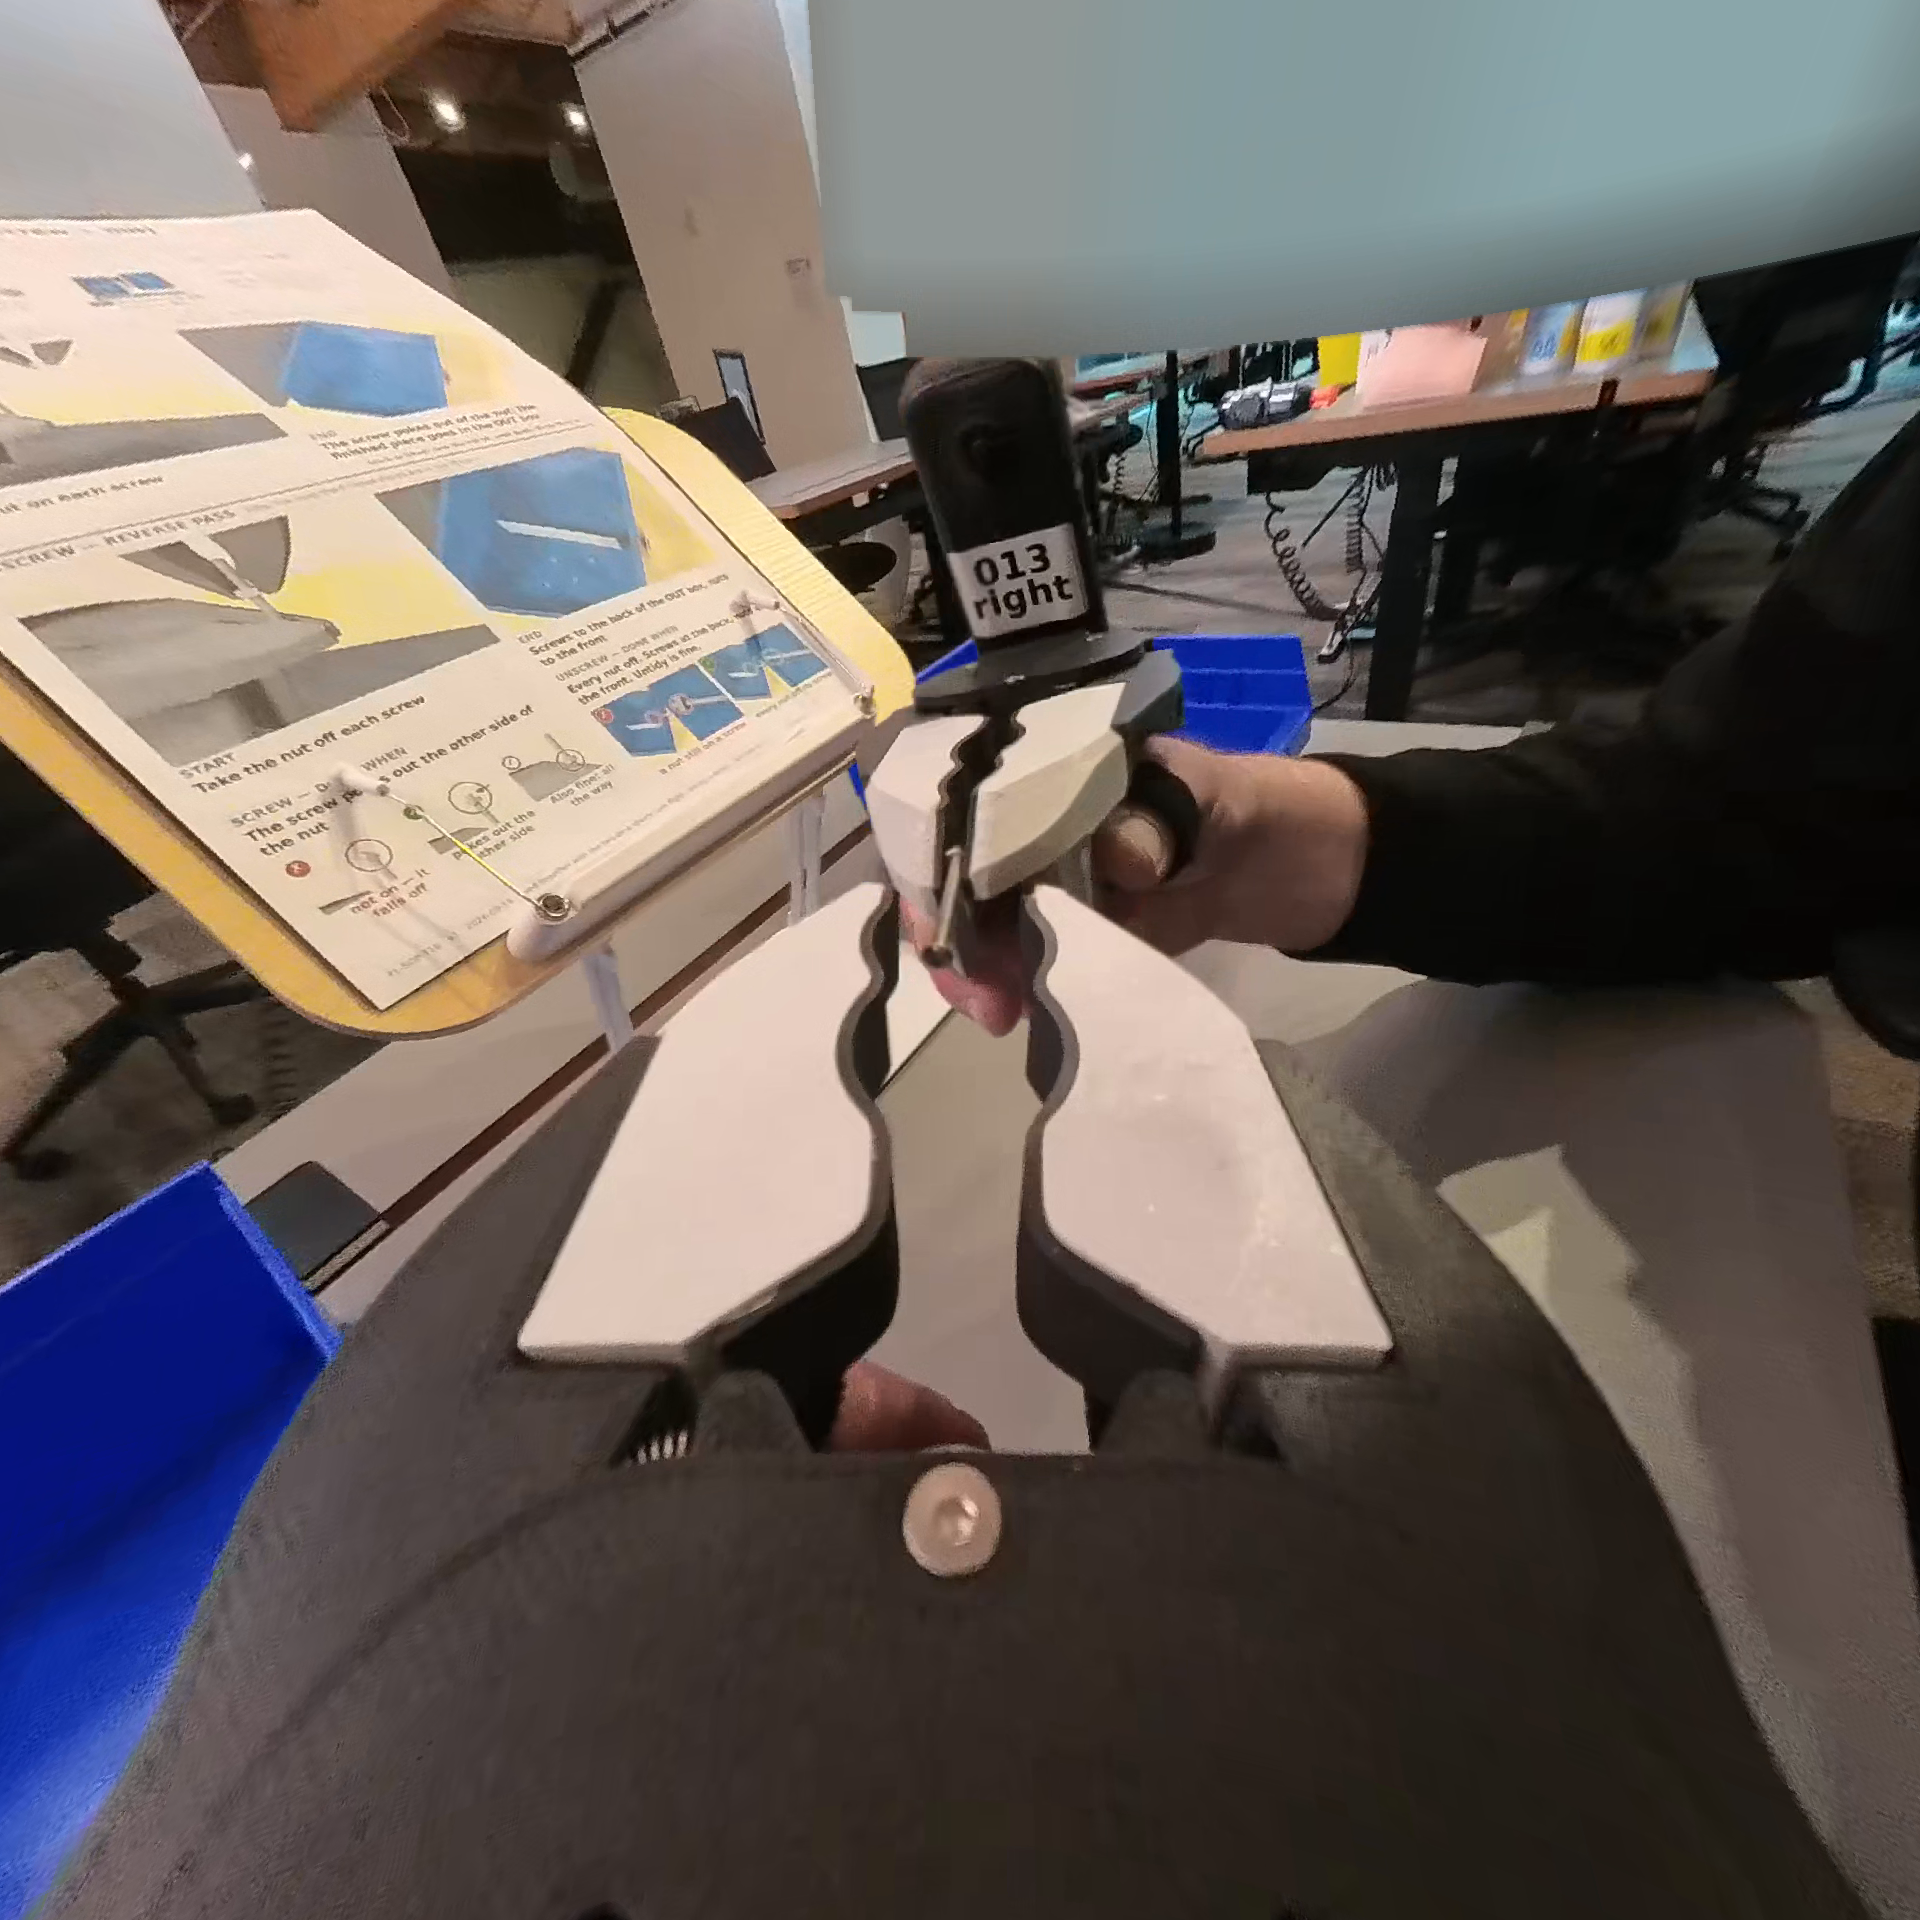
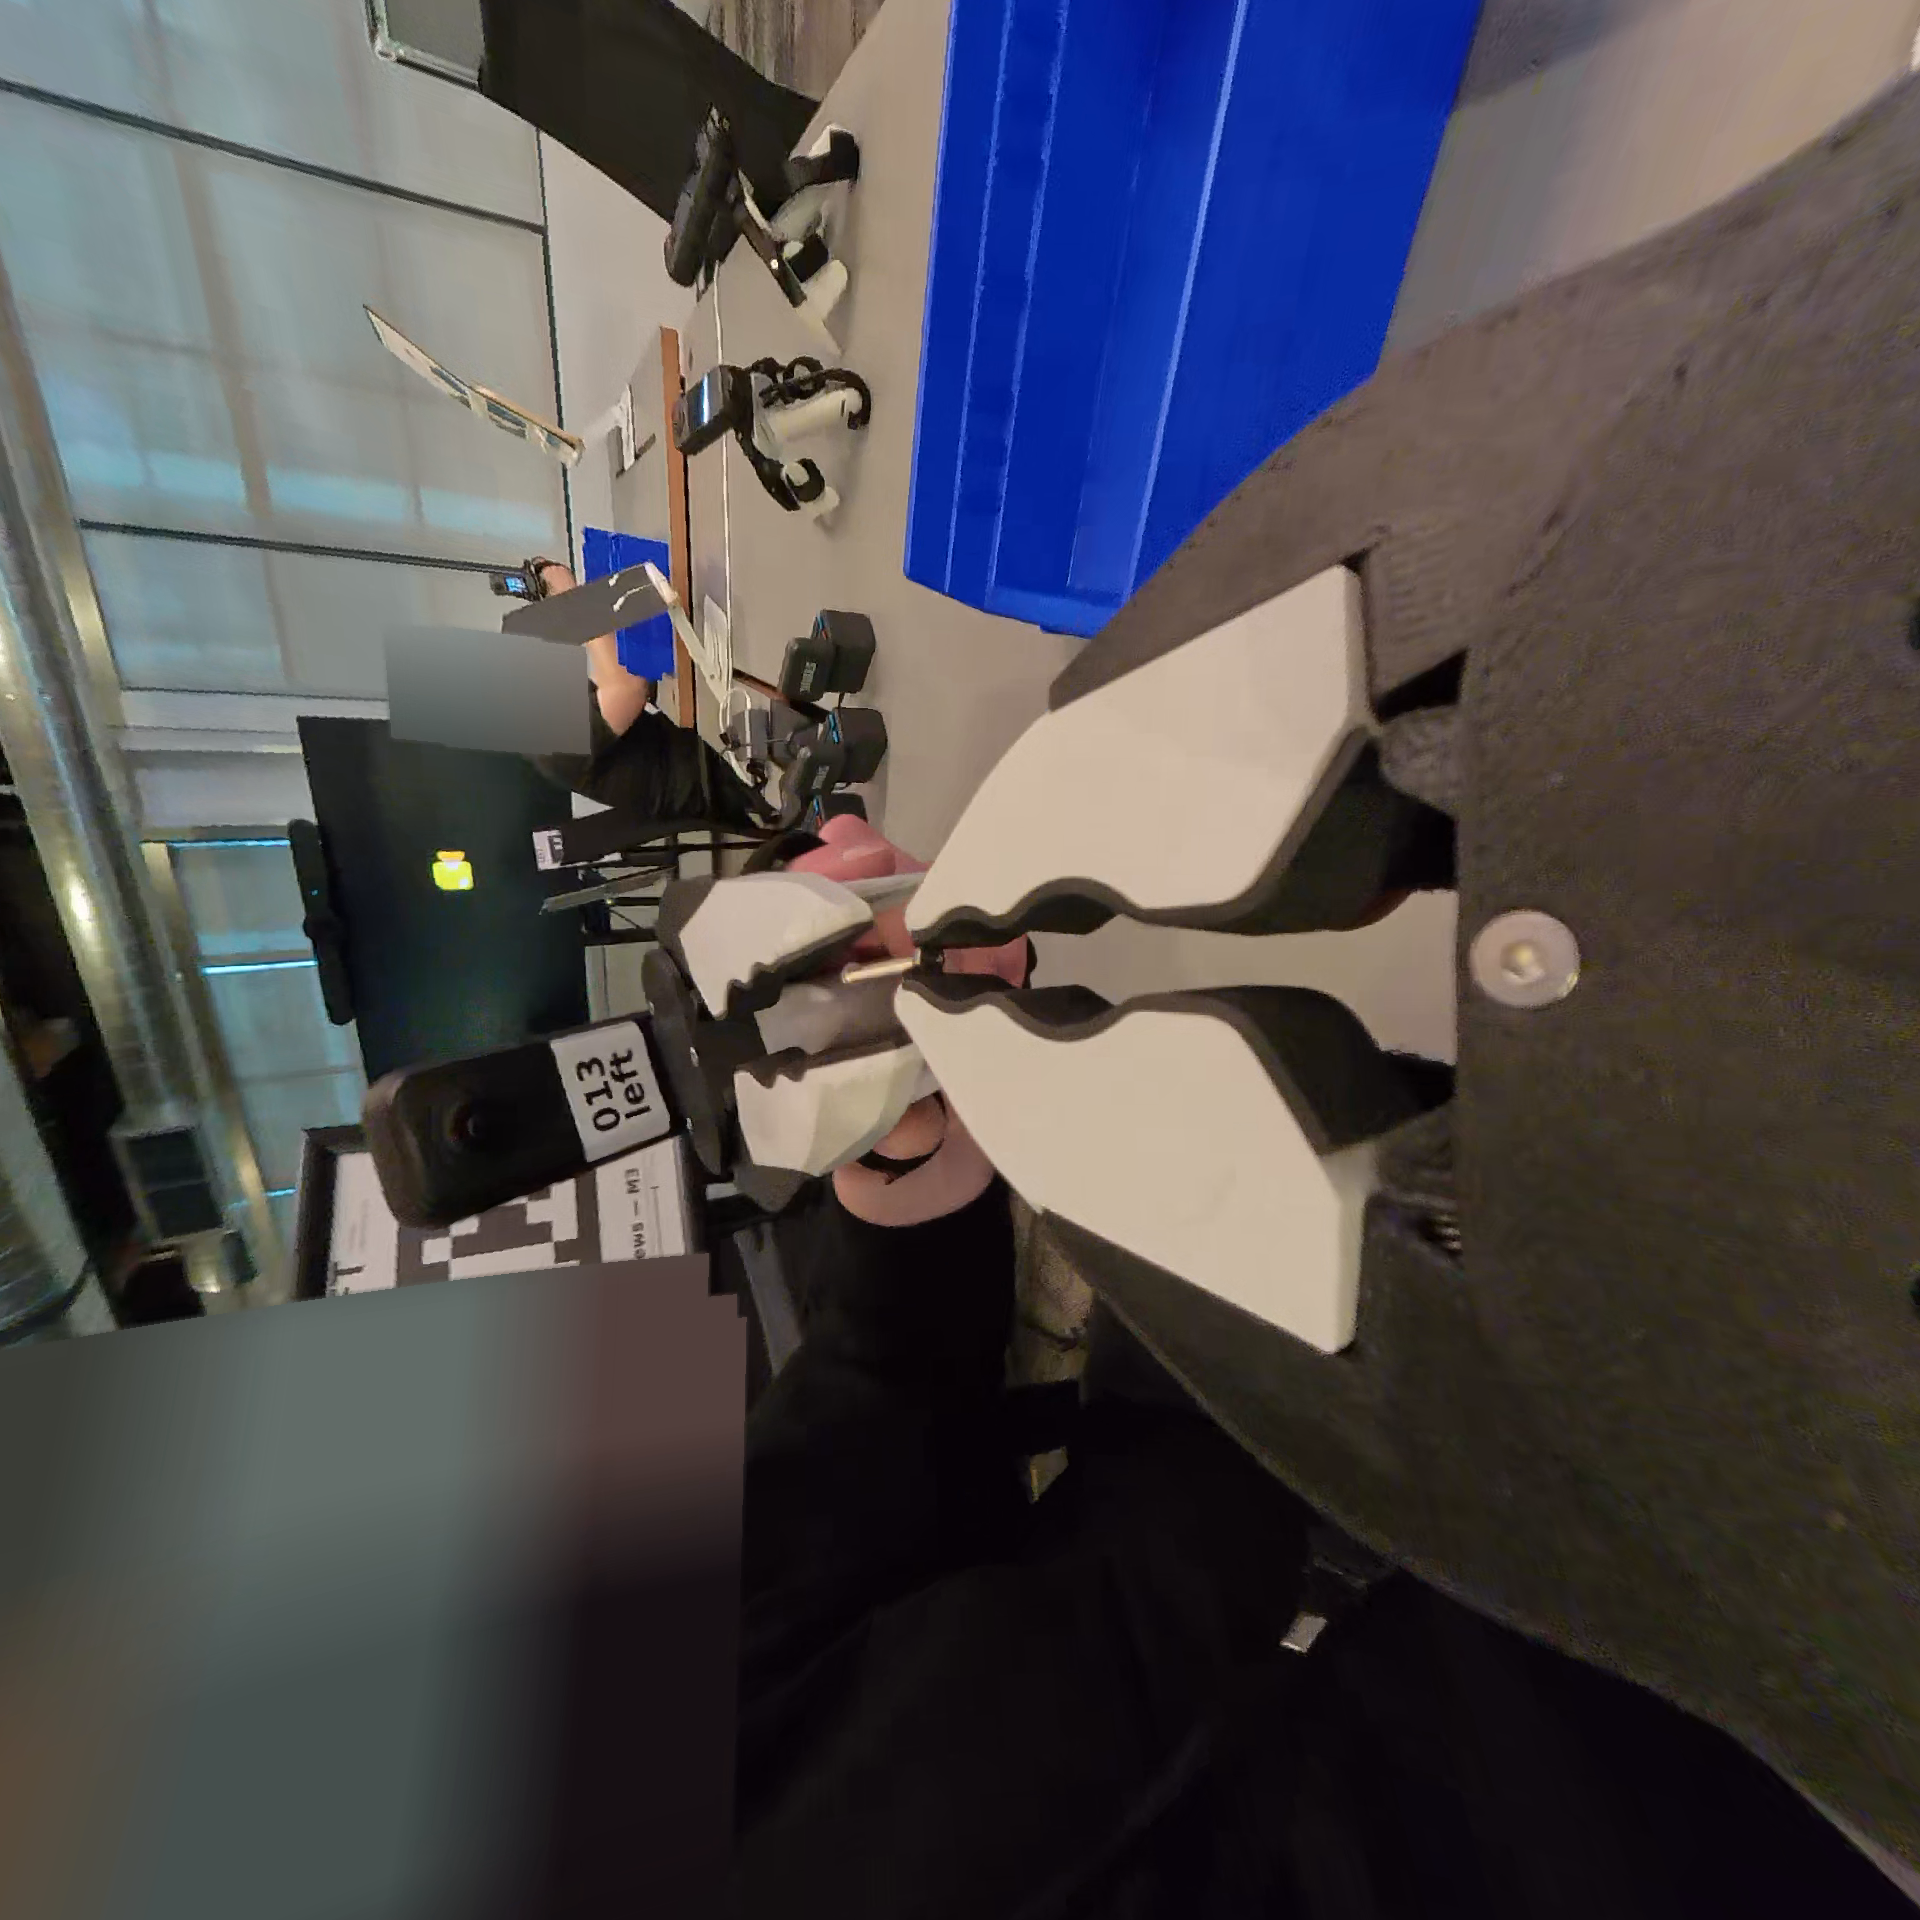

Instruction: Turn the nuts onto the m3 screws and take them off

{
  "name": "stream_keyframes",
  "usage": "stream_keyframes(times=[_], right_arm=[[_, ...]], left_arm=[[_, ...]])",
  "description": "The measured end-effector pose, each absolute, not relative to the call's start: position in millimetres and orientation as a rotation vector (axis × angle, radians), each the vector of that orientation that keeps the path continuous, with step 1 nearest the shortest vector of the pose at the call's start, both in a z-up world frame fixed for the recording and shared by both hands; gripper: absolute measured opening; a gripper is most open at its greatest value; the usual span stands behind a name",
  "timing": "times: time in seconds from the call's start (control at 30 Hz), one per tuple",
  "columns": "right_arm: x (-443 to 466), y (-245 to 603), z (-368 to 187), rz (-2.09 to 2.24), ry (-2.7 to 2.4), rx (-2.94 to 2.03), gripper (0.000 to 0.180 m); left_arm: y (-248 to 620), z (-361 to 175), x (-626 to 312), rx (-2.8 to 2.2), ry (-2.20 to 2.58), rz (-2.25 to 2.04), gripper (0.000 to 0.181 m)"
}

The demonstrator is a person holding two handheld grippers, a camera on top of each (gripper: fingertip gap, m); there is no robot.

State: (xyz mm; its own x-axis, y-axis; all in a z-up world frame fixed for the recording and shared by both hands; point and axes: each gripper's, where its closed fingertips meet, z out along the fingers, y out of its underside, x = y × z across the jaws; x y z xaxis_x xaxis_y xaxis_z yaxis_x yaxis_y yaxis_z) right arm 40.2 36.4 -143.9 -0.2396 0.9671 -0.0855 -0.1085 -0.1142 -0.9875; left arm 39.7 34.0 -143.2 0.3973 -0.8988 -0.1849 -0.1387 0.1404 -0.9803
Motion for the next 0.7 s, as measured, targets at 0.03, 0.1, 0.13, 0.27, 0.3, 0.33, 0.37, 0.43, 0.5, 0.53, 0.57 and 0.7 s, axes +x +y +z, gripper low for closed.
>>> stream_keyframes(times=[0.03,0.1,0.13,0.27,0.3,0.33,0.37,0.43,0.5,0.53,0.57,0.7], right_arm=[[40.5,37.3,-143.6,1.529,-1.226,-1.073,0.005],[40.6,36.3,-143.9,1.559,-1.227,-1.074,0.005],[40.6,36.2,-144.0,1.573,-1.223,-1.077,0.005],[40.1,34.9,-144.8,1.604,-1.225,-1.081,0.005],[40.2,34.8,-144.8,1.609,-1.226,-1.081,0.005],[40.3,34.8,-144.6,1.61,-1.227,-1.08,0.005],[40.4,34.9,-144.6,1.609,-1.227,-1.081,0.005],[40.8,35.0,-144.0,1.615,-1.225,-1.08,0.005],[40.7,34.9,-143.8,1.601,-1.228,-1.076,0.005],[40.4,34.6,-144.0,1.586,-1.233,-1.072,0.005],[40.3,34.6,-143.4,1.574,-1.233,-1.067,0.005],[39.6,35.3,-143.9,1.544,-1.239,-1.07,0.005]], left_arm=[[33.7,-143.6,39.9,-1.33,1.048,-0.715,0.02],[33.2,-140.9,39.3,-1.312,1.042,-0.699,0.013],[32.9,-140.8,39.3,-1.311,1.046,-0.697,0.011],[33.8,-141.0,38.8,-1.306,1.051,-0.666,0.004],[33.7,-141.0,38.9,-1.307,1.052,-0.666,0.003],[33.5,-140.8,39.1,-1.306,1.052,-0.666,0.003],[33.1,-141.2,39.4,-1.305,1.055,-0.663,0.003],[31.8,-141.5,40.5,-1.312,1.063,-0.672,0.0],[30.3,-141.1,41.3,-1.326,1.061,-0.712,0.0],[30.6,-141.7,41.3,-1.344,1.054,-0.738,0.0],[31.8,-140.9,40.5,-1.352,1.035,-0.757,0.0],[31.4,-137.6,39.2,-1.35,1.0,-0.836,0.0]])
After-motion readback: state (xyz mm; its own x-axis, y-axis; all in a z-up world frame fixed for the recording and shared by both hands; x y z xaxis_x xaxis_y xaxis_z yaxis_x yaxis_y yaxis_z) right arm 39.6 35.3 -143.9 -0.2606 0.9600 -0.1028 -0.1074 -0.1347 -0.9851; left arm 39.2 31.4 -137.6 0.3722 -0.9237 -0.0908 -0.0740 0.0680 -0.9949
